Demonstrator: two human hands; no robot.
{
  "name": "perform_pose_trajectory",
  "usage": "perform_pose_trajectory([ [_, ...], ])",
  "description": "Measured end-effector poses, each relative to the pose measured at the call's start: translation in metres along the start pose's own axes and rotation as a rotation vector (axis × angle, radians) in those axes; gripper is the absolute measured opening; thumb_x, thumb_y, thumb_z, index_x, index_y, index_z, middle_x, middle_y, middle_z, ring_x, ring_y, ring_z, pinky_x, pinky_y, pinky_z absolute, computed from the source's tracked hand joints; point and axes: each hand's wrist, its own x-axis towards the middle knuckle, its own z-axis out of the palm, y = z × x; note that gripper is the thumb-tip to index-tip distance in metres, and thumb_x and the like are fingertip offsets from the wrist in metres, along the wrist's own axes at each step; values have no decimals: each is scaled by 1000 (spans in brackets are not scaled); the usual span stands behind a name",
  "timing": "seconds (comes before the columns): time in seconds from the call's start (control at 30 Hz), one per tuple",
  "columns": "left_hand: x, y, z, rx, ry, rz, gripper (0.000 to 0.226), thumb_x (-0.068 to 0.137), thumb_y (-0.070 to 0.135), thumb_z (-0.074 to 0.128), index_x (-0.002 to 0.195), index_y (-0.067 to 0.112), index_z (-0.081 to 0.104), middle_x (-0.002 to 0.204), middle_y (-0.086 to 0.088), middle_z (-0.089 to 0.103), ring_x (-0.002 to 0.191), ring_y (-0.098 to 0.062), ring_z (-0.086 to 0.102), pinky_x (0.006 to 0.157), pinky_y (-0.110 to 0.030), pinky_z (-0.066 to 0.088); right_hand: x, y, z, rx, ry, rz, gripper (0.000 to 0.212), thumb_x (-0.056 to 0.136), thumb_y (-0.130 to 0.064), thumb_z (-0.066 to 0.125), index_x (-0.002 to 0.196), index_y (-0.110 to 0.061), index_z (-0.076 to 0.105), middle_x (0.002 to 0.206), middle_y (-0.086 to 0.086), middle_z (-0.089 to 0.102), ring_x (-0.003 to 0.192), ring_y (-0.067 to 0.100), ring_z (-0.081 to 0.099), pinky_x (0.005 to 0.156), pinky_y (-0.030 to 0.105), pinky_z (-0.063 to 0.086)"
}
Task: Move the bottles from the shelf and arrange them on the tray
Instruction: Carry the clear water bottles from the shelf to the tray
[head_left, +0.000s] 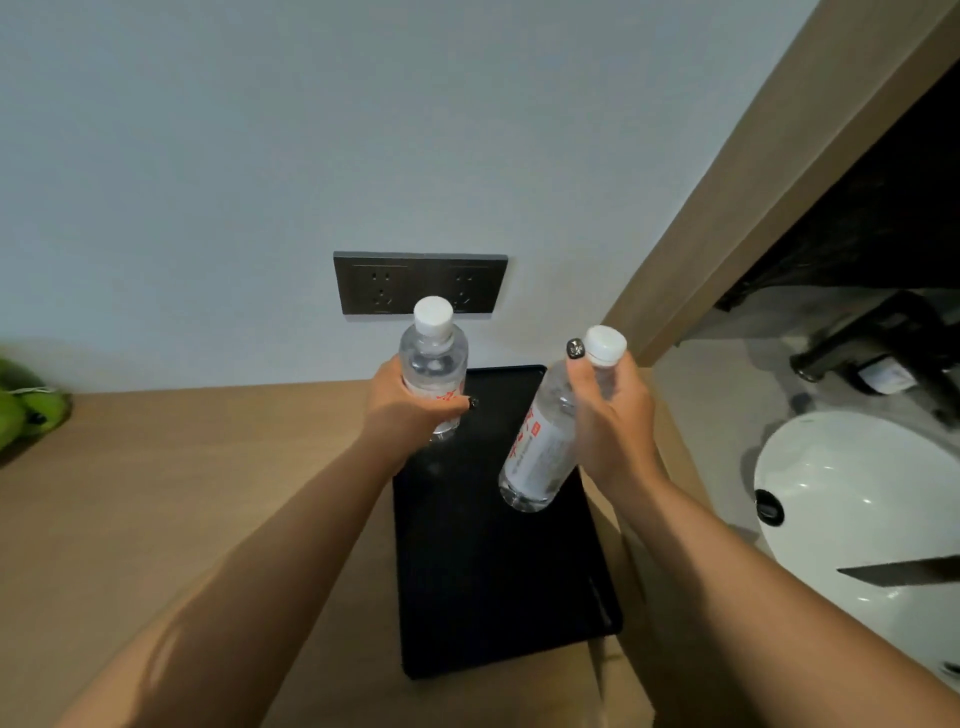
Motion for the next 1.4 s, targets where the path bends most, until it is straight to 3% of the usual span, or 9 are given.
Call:
perform_pose_trajectory([
  [0.23,24,-17,10,222,50,-1,57,69,15,84,119,10,57,116,-9,65,106,-22,60,89,-28,43,51,13,36,34,-36,-34,8,84,-36,57,88,-31,53,95,3,63,83,10,59,76,27,48],
  [0.4,29,-24,10,240,34,17,51,66,21,85,107,24,56,98,7,59,94,-10,55,84,-22,39,71,36,52,-56,-166,-92,12,82,-41,58,92,-37,52,107,5,59,98,16,59,87,37,50],
  [0.5,27,-25,11,196,48,-18,51,65,20,86,103,28,53,97,10,60,93,-9,57,83,-21,40,70,45,56,-75,-144,-113,29,80,-54,56,100,-33,54,109,8,59,101,22,59,90,44,50],
  [0.7,25,-18,18,245,0,-25,50,68,25,84,111,23,59,92,13,59,71,2,52,53,1,37,67,50,54,-115,-156,-123,44,84,-45,55,114,-13,57,110,4,58,92,4,55,80,11,43],
  [0.8,24,-21,22,193,-18,-40,65,61,30,87,118,23,55,104,13,63,84,3,58,70,-4,46,70,51,55,-94,-176,-109,35,89,-28,61,118,-11,56,115,10,57,94,5,54,79,2,39],
  [0.9,18,-20,21,114,-10,-84,74,54,34,87,117,27,50,111,12,61,99,-4,59,88,-28,52,69,43,49,-83,-201,-96,35,86,-22,63,120,-18,56,121,4,51,101,6,53,90,14,44],
  [1.07,2,-9,5,48,47,-9,67,69,16,84,125,28,48,113,20,53,99,12,50,79,-4,37,53,32,29,-70,-131,-115,40,83,-16,66,114,-37,52,122,-6,47,110,3,50,92,19,40],
  [1.23,-25,12,-11,-15,97,54,54,84,26,72,132,27,47,129,15,50,120,-3,46,101,-26,37,23,26,12,-152,-42,-50,32,86,-14,63,113,-30,55,123,-6,45,111,8,48,90,16,38],
  [1.4,-60,35,-13,73,8,191,43,89,21,63,129,31,48,125,17,50,108,11,47,81,1,34,-14,5,-4,-296,-77,8,30,88,-19,61,116,-29,56,126,-10,40,112,4,41,95,23,32],
])
